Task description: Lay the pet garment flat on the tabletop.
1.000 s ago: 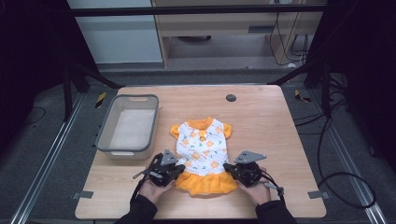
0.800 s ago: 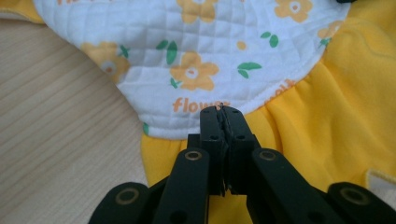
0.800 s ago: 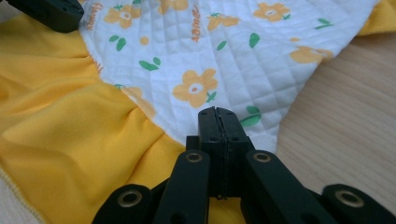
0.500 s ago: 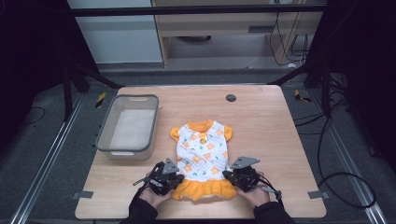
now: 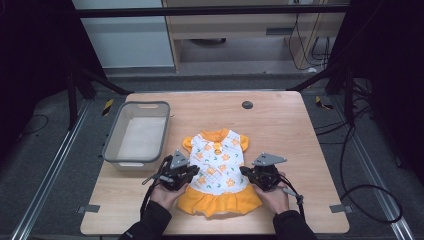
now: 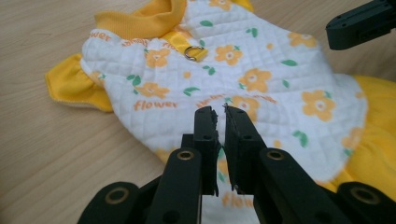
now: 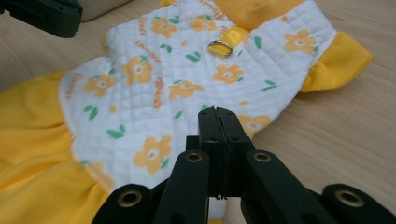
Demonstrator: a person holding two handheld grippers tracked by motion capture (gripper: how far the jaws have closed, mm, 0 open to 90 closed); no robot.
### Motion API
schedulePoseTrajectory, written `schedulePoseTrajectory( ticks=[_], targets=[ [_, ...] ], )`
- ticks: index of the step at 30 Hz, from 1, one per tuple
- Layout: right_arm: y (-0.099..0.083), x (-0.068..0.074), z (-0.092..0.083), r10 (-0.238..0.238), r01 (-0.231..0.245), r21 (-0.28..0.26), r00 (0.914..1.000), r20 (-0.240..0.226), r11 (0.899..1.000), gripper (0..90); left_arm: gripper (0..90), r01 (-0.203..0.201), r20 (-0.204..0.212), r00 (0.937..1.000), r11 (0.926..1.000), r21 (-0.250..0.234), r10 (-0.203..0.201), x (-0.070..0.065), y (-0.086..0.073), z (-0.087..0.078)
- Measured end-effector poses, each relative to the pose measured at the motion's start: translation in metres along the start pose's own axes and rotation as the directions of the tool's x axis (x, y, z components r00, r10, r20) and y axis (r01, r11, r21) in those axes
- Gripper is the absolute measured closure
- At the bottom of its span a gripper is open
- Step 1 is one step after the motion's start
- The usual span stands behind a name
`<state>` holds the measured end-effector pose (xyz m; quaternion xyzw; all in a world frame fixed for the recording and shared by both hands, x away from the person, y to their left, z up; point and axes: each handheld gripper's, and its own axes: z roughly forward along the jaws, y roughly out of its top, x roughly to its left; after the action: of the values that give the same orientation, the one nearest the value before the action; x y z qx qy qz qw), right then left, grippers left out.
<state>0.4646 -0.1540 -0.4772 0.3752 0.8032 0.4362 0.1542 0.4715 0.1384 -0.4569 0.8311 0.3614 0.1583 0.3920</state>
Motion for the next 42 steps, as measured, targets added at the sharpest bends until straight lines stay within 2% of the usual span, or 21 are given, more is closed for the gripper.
schedulePoseTrajectory(
  ticks=[1, 2, 3, 6, 11, 15, 21, 27, 30, 32, 33, 35, 36, 39, 42],
  targets=[
    [0.001, -0.002, 0.005, -0.003, 0.003, 0.001, 1.0000, 0.003, 1.000, 90.0, 83.1, 0.003, -0.006, 1.0000, 0.9999, 0.011, -0.003, 0.002, 0.001, 0.008],
    [0.001, -0.002, 0.005, -0.003, 0.003, 0.001, 1.0000, 0.003, 1.000, 90.0, 83.2, 0.003, -0.006, 1.0000, 0.9999, 0.011, -0.003, 0.002, 0.001, 0.008],
    [0.002, -0.004, 0.015, 0.006, -0.006, 0.016, 1.0000, 0.002, 1.000, 90.0, 83.2, -0.002, -0.028, 0.9996, 0.9986, 0.053, 0.003, 0.005, -0.001, 0.022],
    [-0.002, -0.007, 0.027, 0.014, -0.015, 0.054, 0.9999, 0.006, 0.998, 90.0, 83.5, 0.013, -0.042, 0.9991, 0.9945, 0.104, -0.009, 0.012, -0.007, 0.037],
    [-0.006, -0.008, 0.035, -0.011, 0.008, 0.098, 0.9995, 0.031, 0.995, 90.0, 84.6, 0.023, -0.061, 0.9980, 0.9944, 0.104, -0.016, 0.016, -0.010, 0.045],
    [-0.006, -0.009, 0.037, -0.003, -0.001, 0.101, 0.9994, 0.035, 0.995, 90.0, 85.7, 0.030, -0.058, 0.9980, 0.9946, 0.099, -0.024, 0.019, -0.008, 0.049],
    [-0.007, -0.007, 0.035, 0.002, -0.008, 0.115, 0.9987, 0.052, 0.993, 90.0, 86.0, 0.063, -0.037, 0.9975, 0.9950, 0.077, -0.060, 0.025, -0.006, 0.053],
    [-0.008, -0.005, 0.033, 0.004, -0.011, 0.114, 0.9982, 0.059, 0.993, 90.0, 81.9, 0.051, -0.049, 0.9977, 0.9947, 0.089, -0.046, 0.024, -0.007, 0.048],
    [-0.008, -0.004, 0.033, 0.001, -0.007, 0.114, 0.9983, 0.059, 0.993, 90.0, 80.2, 0.049, -0.051, 0.9977, 0.9958, 0.077, -0.045, 0.023, -0.006, 0.044],
    [-0.007, -0.004, 0.031, 0.001, -0.007, 0.100, 0.9981, 0.061, 0.995, 90.0, 79.3, 0.046, -0.053, 0.9977, 0.9972, 0.058, -0.043, 0.022, -0.005, 0.038],
    [-0.005, -0.005, 0.028, 0.002, -0.006, 0.070, 0.9981, 0.062, 0.998, 90.0, 78.4, 0.046, -0.043, 0.9981, 0.9982, 0.039, -0.044, 0.021, -0.004, 0.030],
    [-0.004, -0.005, 0.025, 0.009, -0.012, 0.056, 0.9981, 0.062, 0.998, 90.0, 77.6, 0.039, -0.043, 0.9983, 0.9988, 0.030, -0.038, 0.021, -0.004, 0.026],
    [-0.002, -0.006, 0.022, 0.012, -0.015, 0.043, 0.9980, 0.063, 0.999, 89.5, 76.2, 0.035, -0.039, 0.9987, 0.9992, 0.020, -0.034, 0.019, -0.004, 0.017],
    [0.002, -0.011, 0.008, 0.035, -0.035, -0.007, 0.9959, 0.084, 0.999, 82.9, 72.0, 0.026, -0.032, 0.9991, 0.9997, -0.002, -0.026, 0.016, -0.006, 0.004],
    [0.004, -0.013, -0.002, 0.043, -0.042, -0.016, 0.9937, 0.104, 0.999, 77.3, 68.1, 0.011, -0.025, 0.9996, 0.9998, -0.013, -0.011, 0.013, -0.010, -0.008]
  ],
)
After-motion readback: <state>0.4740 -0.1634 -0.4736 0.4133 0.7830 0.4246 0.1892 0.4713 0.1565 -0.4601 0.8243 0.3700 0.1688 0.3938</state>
